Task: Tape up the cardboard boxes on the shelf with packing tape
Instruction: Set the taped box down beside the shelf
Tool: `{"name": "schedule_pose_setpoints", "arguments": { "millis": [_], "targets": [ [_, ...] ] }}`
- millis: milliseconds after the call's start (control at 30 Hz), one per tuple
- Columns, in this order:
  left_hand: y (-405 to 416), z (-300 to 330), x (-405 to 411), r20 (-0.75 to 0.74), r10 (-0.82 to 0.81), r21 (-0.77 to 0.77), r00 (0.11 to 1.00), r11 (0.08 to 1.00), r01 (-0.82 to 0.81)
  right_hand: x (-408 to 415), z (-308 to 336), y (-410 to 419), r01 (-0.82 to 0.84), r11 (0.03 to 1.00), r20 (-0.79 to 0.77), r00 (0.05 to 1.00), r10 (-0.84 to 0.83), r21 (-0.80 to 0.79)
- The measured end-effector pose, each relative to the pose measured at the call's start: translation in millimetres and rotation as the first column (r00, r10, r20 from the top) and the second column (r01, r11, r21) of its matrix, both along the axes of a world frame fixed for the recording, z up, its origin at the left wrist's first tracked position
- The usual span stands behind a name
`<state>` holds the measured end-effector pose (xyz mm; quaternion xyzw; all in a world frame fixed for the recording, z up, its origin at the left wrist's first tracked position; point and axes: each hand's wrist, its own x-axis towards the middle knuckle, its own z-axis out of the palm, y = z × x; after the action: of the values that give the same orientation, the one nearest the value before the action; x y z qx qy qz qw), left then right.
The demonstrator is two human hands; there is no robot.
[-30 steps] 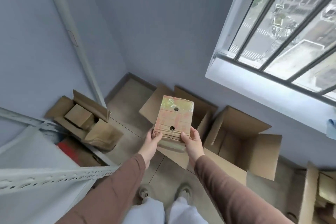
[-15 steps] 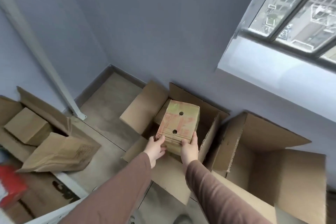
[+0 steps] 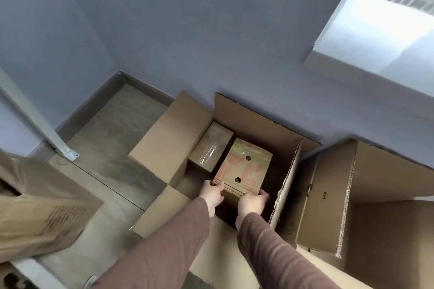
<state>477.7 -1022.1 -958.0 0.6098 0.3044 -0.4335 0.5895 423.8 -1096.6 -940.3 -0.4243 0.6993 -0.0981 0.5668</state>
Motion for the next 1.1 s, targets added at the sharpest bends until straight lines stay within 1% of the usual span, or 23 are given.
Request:
{"name": "schedule_pose_setpoints", "arguments": {
  "millis": [233,333,500,633,700,800,867,967,1100],
  "targets": [
    [-13,-40,5,0.061,0.079,0.011,0.995,0.997,-0.08,9,-34,-7,-0.05,0.996,-0.02,0.999,0.049,-0.071],
    [-15,-56,10,0.093,0.102,0.04,0.99,0.994,-0.106,16,-43,-1,-0.044,0.998,-0.017,0.999,0.043,-0.036],
    [-15,-67,19,0.071,0.087,0.068,0.994,0.993,-0.092,18,-50,-2,-0.147,0.989,-0.049,0.988,0.148,0.026],
    [-17,-66,21,0.052,0.113,0.035,0.992,0.993,-0.115,20,-51,-4,-0.085,0.995,0.006,0.996,0.085,0.054],
    [-15,-63,17,0.043,0.124,0.014,0.991,0.992,-0.124,17,-48,-6,-0.13,0.984,0.031,0.991,0.127,0.12],
    [-7,-43,10,0.02,0.139,-0.028,0.99,0.99,-0.138,13,-39,-14,-0.23,0.945,0.076,0.973,0.218,0.231],
    [2,-24,6,0.02,0.123,-0.047,0.992,0.991,-0.122,10,-24,-18,-0.29,0.928,0.059,0.957,0.284,0.234],
    [19,18,2,0.036,0.069,-0.045,0.997,0.997,-0.067,5,15,-13,-0.346,0.903,0.11,0.938,0.329,0.254],
    [42,106,-6,0.077,0.003,-0.047,0.997,0.999,0.001,3,100,4,-0.4,0.875,0.175,0.915,0.364,0.273]
  ]
}}
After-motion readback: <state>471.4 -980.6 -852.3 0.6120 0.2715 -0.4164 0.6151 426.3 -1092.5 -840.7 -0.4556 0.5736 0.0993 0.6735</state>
